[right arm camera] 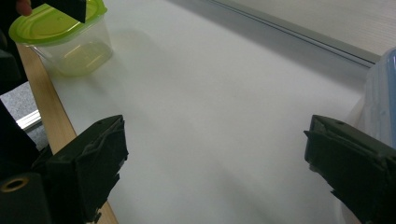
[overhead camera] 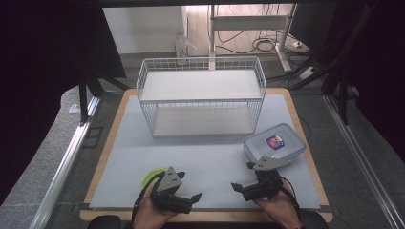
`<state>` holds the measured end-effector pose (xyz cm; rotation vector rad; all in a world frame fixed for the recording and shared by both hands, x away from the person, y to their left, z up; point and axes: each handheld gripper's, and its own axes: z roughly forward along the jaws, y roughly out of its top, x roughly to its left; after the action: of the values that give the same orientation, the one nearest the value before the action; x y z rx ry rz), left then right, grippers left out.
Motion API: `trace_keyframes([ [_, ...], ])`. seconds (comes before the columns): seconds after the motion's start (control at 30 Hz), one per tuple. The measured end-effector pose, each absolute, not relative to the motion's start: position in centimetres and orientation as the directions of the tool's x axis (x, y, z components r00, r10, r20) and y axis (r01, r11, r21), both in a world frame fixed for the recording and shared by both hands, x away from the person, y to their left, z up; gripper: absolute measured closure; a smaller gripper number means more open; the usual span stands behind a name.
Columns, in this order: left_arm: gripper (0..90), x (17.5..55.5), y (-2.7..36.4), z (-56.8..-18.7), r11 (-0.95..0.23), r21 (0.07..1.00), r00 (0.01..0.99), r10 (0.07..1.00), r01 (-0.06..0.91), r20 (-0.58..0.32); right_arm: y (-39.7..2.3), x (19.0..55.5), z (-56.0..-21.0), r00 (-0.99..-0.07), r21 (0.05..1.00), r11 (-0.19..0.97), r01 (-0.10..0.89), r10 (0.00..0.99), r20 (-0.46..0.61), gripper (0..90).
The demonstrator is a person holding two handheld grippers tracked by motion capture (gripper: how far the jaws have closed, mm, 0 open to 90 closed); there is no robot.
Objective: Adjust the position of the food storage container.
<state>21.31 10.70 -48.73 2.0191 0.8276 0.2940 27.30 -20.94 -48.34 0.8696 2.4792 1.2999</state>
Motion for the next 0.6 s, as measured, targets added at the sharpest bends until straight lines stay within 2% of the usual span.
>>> trace_keyframes([
  [0.33,22.8,21.27,11.22,-48.77,-0.352,0.818,0.752,0.643,0.455,-0.141,-20.82,27.58,-48.99,-0.809,0.801,0.467,0.374,0.587,0.035,7.7],
  [0.53,36.5,21.14,11.22,-48.82,-0.390,0.802,0.764,0.634,0.452,-0.122,-20.86,27.62,-49.12,-0.812,0.800,0.471,0.371,0.583,0.033,7.8],
  [0.57,36.5,21.11,11.28,-48.87,-0.393,0.801,0.769,0.626,0.451,-0.126,-20.87,27.62,-49.12,-0.812,0.801,0.470,0.370,0.583,0.033,7.8],
  [0.6,41.0,21.10,11.31,-48.89,-0.392,0.801,0.770,0.625,0.452,-0.128,-20.88,27.62,-49.11,-0.812,0.803,0.468,0.370,0.583,0.035,7.9],
])
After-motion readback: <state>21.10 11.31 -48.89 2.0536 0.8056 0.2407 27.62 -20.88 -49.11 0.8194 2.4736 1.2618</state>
